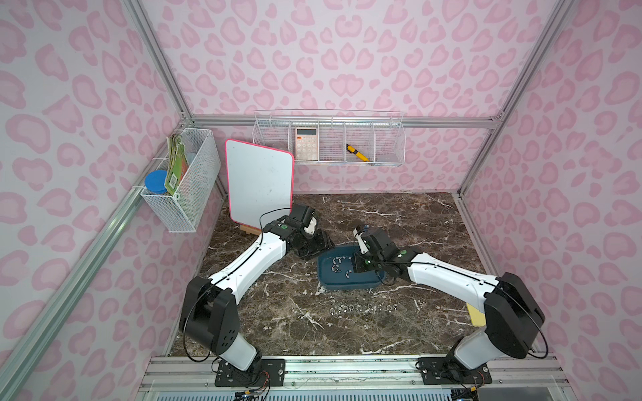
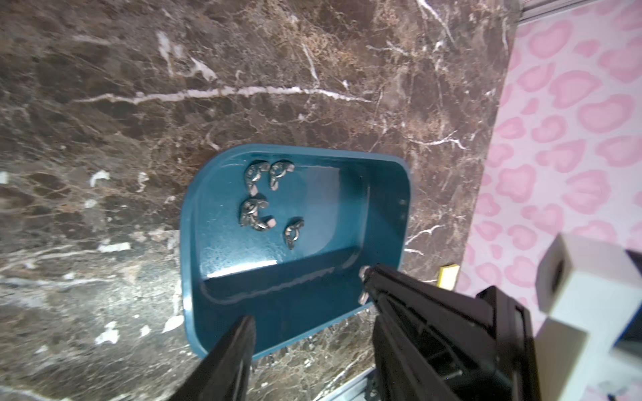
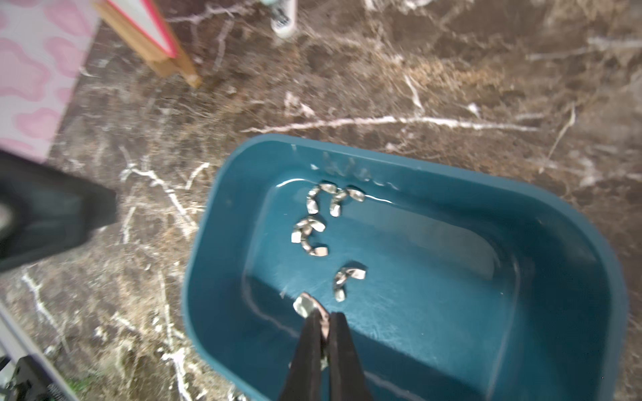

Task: Take out the wing nut from the storage box
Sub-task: Pick up the wing nut from the storage box.

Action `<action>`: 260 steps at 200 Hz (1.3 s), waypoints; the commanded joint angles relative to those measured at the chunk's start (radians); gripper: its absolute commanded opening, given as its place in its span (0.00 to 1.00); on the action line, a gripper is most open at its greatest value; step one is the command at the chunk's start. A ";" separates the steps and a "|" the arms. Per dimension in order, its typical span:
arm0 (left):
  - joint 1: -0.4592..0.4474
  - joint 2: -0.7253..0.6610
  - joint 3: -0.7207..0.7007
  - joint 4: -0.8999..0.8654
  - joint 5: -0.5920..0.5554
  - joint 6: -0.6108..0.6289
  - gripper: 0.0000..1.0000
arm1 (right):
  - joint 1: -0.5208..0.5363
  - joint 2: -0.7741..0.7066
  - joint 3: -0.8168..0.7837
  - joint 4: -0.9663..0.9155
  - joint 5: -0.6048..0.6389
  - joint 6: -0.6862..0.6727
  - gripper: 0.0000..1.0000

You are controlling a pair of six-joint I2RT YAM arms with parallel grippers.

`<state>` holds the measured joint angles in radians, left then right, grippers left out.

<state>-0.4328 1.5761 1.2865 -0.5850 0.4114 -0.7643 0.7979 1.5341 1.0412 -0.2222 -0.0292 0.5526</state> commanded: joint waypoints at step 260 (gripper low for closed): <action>-0.079 -0.051 -0.162 0.277 0.183 -0.202 0.20 | 0.043 -0.127 -0.088 0.133 -0.053 0.059 0.02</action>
<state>-0.5098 1.5272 1.1267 -0.3187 0.5888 -0.9688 0.8436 1.4097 0.9554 -0.1085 -0.0830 0.6029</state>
